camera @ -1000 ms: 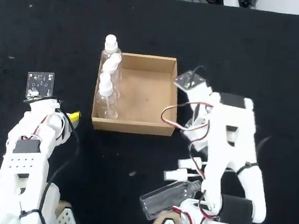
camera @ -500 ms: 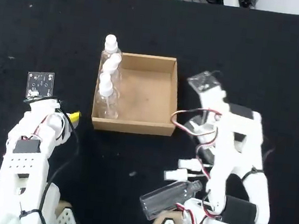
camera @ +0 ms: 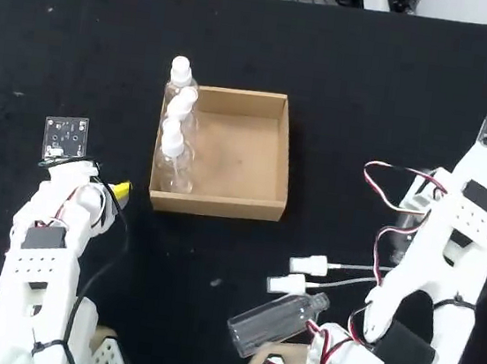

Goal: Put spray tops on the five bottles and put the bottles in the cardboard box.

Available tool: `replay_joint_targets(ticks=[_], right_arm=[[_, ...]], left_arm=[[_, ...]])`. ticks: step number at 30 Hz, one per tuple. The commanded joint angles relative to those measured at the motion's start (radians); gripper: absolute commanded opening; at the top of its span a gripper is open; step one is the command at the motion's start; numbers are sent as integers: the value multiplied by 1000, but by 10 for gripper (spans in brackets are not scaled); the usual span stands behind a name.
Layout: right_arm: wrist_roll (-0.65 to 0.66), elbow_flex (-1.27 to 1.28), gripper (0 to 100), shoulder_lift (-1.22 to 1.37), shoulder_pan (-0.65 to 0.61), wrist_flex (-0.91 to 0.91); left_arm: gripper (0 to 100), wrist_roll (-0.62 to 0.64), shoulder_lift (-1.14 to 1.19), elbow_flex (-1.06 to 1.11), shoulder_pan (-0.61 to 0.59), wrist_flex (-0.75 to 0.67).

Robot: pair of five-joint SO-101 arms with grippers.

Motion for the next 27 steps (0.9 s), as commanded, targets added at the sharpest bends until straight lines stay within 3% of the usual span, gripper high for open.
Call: replay_joint_targets(ticks=[1, 11, 22, 27], right_arm=[[-14, -47, 280, -38, 14, -21], [292, -133, 174, -44, -97, 112], [1054, -124, 174, -47, -253, 443], [1191, 30, 174, -47, -336, 428]], left_arm=[[209, 6, -9, -54, -7, 6], [209, 6, -9, -54, -25, 2], [209, 6, -9, -54, -36, 2], [209, 6, -9, -54, -38, 2]])
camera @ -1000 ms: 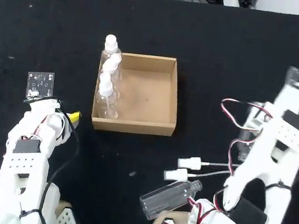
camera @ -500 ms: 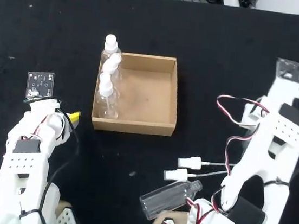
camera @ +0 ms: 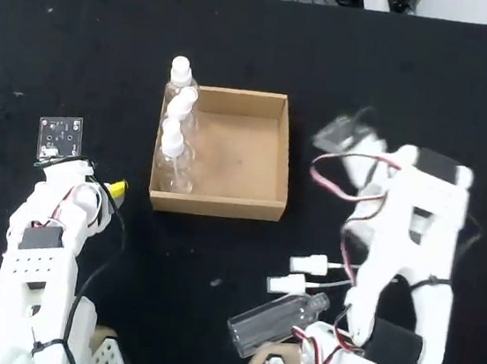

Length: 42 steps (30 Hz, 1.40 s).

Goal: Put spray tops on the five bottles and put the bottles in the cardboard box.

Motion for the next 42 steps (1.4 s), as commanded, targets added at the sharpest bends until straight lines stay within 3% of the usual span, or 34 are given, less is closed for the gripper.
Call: replay_joint_targets(ticks=[1, 4, 9, 13, 18, 21, 35, 38, 41, 42], right_arm=[[107, 82, 175, -48, -38, -35], [210, 114, 205, -48, 11, -35], [356, 117, 360, -48, 71, -3], [499, 128, 358, -47, 84, 8], [865, 216, 358, -47, 233, -3], [1007, 236, 358, -44, 322, -28], [1008, 456, 351, -38, 328, -462], [956, 473, 239, -45, 316, -479], [893, 469, 16, -47, 279, -460], [858, 456, 10, -47, 262, -442]], left_arm=[[209, 6, -9, -54, -12, 2], [209, 6, -9, -54, -12, 2], [209, 6, -9, -54, -12, 2], [209, 6, -9, -54, -12, 2], [209, 6, -9, -54, -12, 0], [209, 6, -9, -54, -10, 0], [209, 6, -9, -54, -10, 0], [209, 6, -9, -54, -10, 0], [209, 6, -9, -54, -10, 0], [209, 6, -9, -54, -10, 0]])
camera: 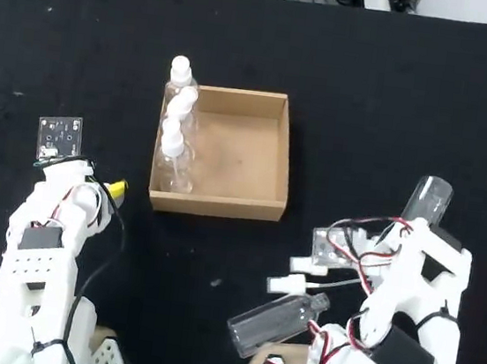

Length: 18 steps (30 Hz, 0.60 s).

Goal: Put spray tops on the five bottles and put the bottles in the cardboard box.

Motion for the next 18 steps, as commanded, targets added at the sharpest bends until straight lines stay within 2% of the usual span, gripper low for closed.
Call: replay_joint_targets(ticks=[1, 4, 10, 18], right_arm=[[-114, -24, 41, -25, -51, 51], [-236, -96, 7, -25, -109, 146], [-511, -200, 10, -25, -210, 270], [-678, -205, 10, -28, -285, 270]], left_arm=[[209, 6, -9, -54, -10, 0], [209, 6, -9, -54, -10, 0], [209, 6, -9, -54, -12, 0], [209, 6, -9, -54, -12, 0]])
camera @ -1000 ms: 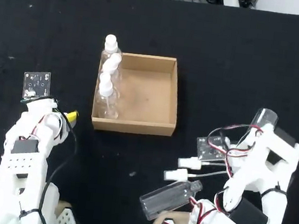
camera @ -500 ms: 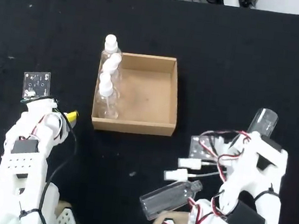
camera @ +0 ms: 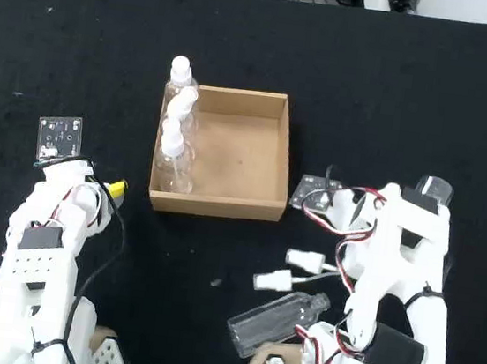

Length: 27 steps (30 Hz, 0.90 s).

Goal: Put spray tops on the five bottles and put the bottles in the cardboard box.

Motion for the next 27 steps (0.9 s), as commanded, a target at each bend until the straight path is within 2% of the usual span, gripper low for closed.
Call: replay_joint_targets(ticks=[1, 11, 14, 21, 23, 27], right_arm=[[-78, -50, 10, -30, -63, 12], [-330, 41, 10, -197, -365, 6], [-391, 93, 11, -257, -393, -34], [-404, 173, 11, -372, -433, -37], [-416, 183, 11, -403, -493, -34], [-551, 208, 11, -452, -654, -35]], left_arm=[[209, 6, -9, -54, -12, 0], [209, 6, -9, -54, -12, 0], [209, 6, -9, -54, -12, 0], [209, 6, -9, -54, -12, 0], [209, 6, -9, -54, -12, 0], [209, 6, -9, -54, -13, 0]])
